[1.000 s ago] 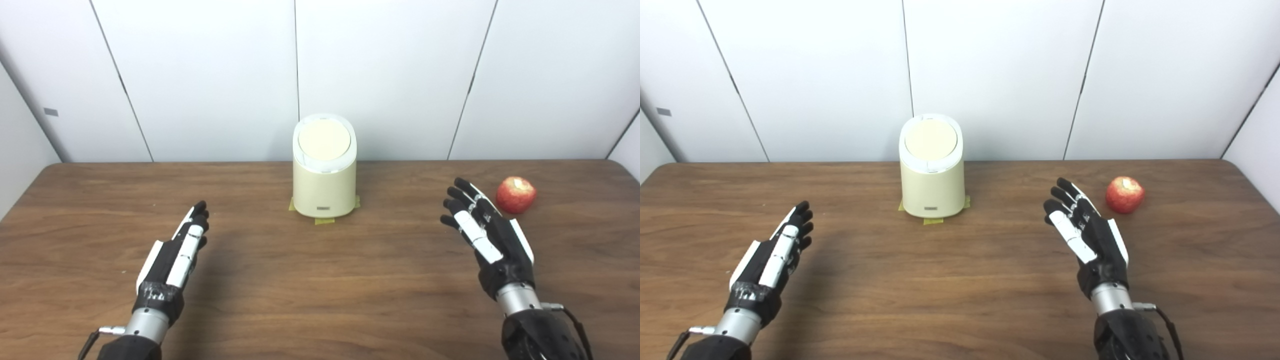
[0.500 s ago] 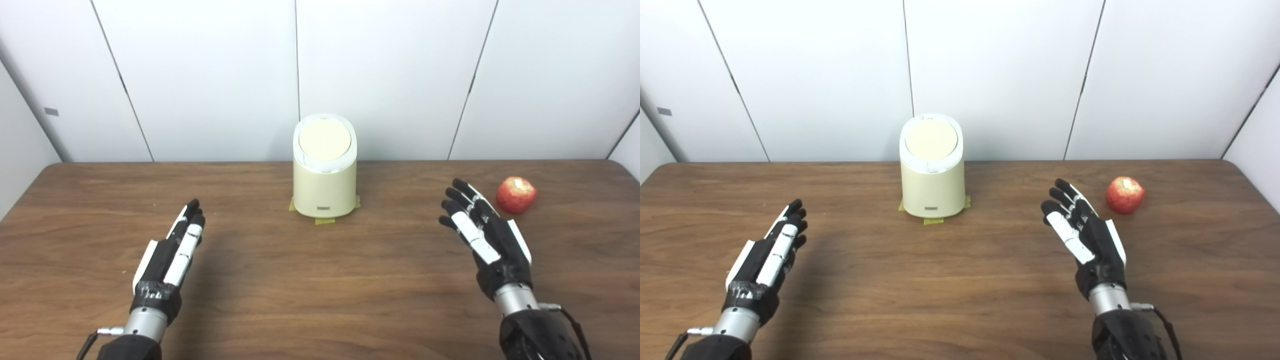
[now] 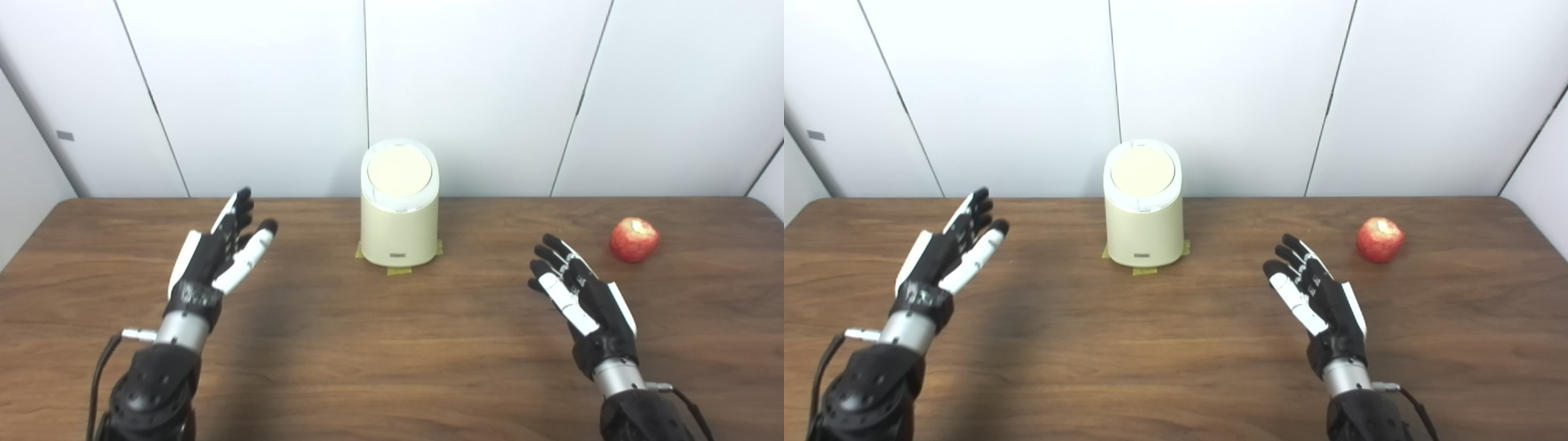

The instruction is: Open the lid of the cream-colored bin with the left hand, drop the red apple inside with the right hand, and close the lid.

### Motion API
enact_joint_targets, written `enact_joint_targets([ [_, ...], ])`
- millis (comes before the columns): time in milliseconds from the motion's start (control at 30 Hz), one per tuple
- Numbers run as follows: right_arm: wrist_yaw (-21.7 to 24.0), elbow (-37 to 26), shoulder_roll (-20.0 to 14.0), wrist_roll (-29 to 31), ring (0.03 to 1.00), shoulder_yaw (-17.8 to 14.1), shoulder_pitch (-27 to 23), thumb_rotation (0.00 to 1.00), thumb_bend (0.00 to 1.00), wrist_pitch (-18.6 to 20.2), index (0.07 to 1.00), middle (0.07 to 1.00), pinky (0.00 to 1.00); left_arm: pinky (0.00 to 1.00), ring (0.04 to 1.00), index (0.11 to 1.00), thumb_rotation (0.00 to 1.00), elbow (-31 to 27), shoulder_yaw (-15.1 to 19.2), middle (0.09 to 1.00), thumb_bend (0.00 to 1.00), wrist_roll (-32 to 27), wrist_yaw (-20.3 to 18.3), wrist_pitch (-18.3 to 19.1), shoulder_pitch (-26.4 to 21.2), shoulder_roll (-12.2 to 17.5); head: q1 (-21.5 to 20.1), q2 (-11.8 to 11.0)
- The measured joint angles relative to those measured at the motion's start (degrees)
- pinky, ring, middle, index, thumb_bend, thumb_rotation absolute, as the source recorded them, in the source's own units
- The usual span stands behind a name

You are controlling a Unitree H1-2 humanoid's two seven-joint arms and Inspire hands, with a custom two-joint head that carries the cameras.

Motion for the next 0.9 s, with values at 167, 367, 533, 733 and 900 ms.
enact_joint_targets([
  [167, 0.11, 1.81, -0.45, -0.36, 0.856, -0.04, 0.63, 0.51, 0.53, -2.05, 0.881, 0.866, 0.78, 0.9, 0.926, 0.981, 0.43, 4.0, -1.27, 0.944, 0.63, 6.0, -1.84, 0.0, -5.27, -0.46, 0.36, -1.93],
  [367, 0.19, 3.14, -0.03, -0.08, 0.846, 0.06, 0.62, 0.5, 0.55, -2.54, 0.877, 0.855, 0.76, 0.87, 0.912, 0.979, 0.41, 9.43, -2.1, 0.94, 0.72, 10.45, -4.21, 0.0, -12.03, -0.65, 0.0, -3.87],
  [533, 0.0, 5.08, -0.07, -1.26, 0.841, 0.37, 0.52, 0.48, 0.54, -5.1, 0.874, 0.854, 0.74, 0.84, 0.913, 0.98, 0.39, 15.66, -4.7, 0.944, 0.77, 10.53, -4.12, -0.03, -16.3, -0.68, 0.18, -7.12],
  [733, -0.08, 6.86, -0.03, -1.37, 0.856, 0.35, 0.57, 0.46, 0.55, -6.4, 0.879, 0.859, 0.77, 0.8, 0.895, 0.973, 0.35, 21.6, -6.72, 0.937, 0.8, 10.54, -1.29, -0.98, -17.92, -1.84, -0.08, -8.44],
  [900, 0.02, 7.28, 0.0, -1.11, 0.855, 0.39, 0.55, 0.47, 0.55, -7.06, 0.883, 0.86, 0.77, 0.8, 0.916, 0.988, 0.31, 26.54, -8.45, 0.962, 0.77, 10.54, 0.14, -1.3, -20.55, -2.04, -0.17, -9.14],
])
